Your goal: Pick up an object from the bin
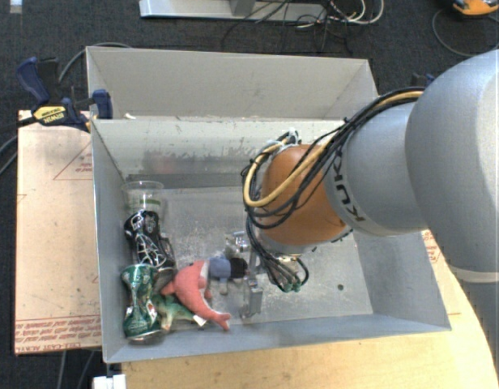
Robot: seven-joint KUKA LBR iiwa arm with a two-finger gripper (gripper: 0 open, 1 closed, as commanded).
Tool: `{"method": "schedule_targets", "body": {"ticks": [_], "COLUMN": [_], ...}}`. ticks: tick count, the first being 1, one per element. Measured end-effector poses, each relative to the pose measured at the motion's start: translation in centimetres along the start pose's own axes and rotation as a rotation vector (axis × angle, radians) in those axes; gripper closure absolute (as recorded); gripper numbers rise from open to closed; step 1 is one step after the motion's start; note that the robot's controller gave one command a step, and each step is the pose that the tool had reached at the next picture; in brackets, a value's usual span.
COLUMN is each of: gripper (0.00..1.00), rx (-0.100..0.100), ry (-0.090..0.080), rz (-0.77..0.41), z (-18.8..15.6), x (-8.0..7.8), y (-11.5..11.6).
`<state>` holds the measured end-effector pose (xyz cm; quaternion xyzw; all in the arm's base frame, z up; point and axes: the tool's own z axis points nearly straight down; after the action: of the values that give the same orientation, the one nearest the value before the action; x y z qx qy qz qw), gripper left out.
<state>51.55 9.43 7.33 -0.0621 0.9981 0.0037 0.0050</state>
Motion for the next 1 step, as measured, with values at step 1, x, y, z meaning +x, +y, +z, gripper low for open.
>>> {"method": "schedule_targets", "body": {"ticks": [1], "gripper": [0.0], "rx": [0.001], "ry": [0.002], "rz": [-0.002], "z": [0.01], "x": [-0.12], "y": [0.11]}}
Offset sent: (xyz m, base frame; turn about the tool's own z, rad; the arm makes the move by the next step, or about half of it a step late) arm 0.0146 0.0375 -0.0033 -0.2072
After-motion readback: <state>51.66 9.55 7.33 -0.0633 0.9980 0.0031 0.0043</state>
